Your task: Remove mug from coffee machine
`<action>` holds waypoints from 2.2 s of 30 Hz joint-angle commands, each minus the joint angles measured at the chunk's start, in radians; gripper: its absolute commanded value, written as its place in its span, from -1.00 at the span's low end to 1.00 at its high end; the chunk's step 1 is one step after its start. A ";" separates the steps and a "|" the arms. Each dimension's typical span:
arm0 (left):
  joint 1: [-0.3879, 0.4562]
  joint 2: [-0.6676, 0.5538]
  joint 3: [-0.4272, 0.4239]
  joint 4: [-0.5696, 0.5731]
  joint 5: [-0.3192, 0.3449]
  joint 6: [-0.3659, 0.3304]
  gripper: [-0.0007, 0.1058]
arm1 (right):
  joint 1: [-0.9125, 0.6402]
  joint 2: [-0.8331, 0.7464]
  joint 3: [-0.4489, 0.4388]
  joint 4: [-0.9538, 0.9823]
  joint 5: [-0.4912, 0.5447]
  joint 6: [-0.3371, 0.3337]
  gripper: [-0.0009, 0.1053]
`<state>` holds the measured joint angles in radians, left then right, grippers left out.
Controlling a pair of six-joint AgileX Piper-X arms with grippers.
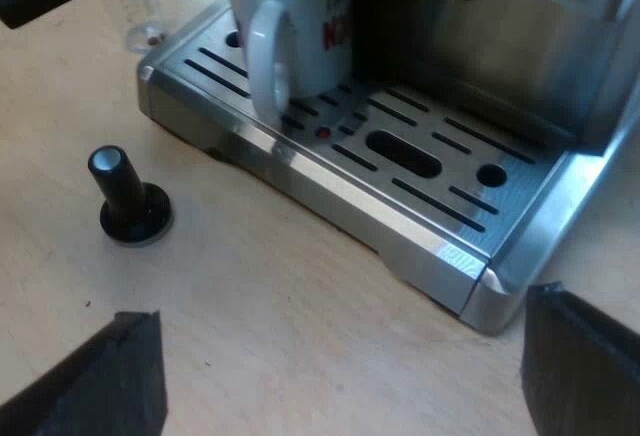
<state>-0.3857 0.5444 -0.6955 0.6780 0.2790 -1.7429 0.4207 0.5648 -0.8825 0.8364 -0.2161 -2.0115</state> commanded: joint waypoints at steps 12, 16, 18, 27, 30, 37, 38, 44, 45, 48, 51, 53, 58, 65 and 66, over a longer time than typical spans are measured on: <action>-0.007 0.049 -0.007 -0.006 0.002 0.005 0.58 | 0.161 0.165 -0.010 -0.130 -0.012 -0.019 0.41; -0.007 0.049 -0.007 -0.003 0.002 0.005 0.58 | 0.178 0.202 -0.009 -0.130 -0.012 -0.003 0.41; -0.007 0.049 -0.007 -0.003 0.002 0.005 0.58 | 0.179 0.237 -0.009 -0.130 -0.012 0.005 0.41; -0.007 0.049 -0.007 -0.003 0.002 0.005 0.58 | 0.179 0.341 -0.009 -0.130 -0.012 0.089 0.41; -0.007 0.049 -0.007 -0.003 0.002 0.005 0.58 | 0.179 0.369 -0.009 -0.130 -0.012 0.089 0.41; -0.007 0.049 -0.007 -0.003 0.002 0.005 0.58 | 0.179 0.425 -0.009 -0.208 -0.012 0.108 0.41; -0.007 0.049 -0.007 -0.003 0.002 0.005 0.58 | 0.179 0.433 -0.009 -0.225 -0.012 0.108 0.41; -0.007 0.049 -0.007 -0.003 0.002 0.005 0.58 | 0.179 0.471 -0.009 -0.282 -0.012 0.138 0.41; -0.007 0.049 -0.007 -0.003 0.002 0.005 0.58 | 0.179 0.480 -0.009 -0.295 -0.012 0.158 0.41; -0.007 0.049 -0.007 -0.003 0.002 0.005 0.58 | 0.179 0.508 -0.009 -0.335 -0.012 0.180 0.41; -0.007 0.049 -0.007 -0.003 0.002 0.005 0.58 | 0.179 0.523 -0.009 -0.354 -0.012 0.181 0.41; -0.007 0.049 -0.007 -0.003 0.002 0.005 0.58 | 0.179 0.545 -0.009 -0.378 -0.012 0.181 0.41; -0.007 0.049 -0.007 -0.003 0.002 0.005 0.58 | 0.179 0.570 0.018 -0.455 -0.008 0.181 0.41; -0.007 0.049 -0.007 -0.003 0.002 0.005 0.58 | 0.179 0.578 0.121 -0.651 -0.004 0.203 0.41; -0.007 0.049 -0.007 -0.003 0.002 0.005 0.58 | 0.179 0.578 0.132 -0.674 -0.004 0.211 0.41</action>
<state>-0.3857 0.5966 -0.6955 0.6841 0.2790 -1.7429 0.5985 1.1433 -0.7525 0.1935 -0.2140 -1.8049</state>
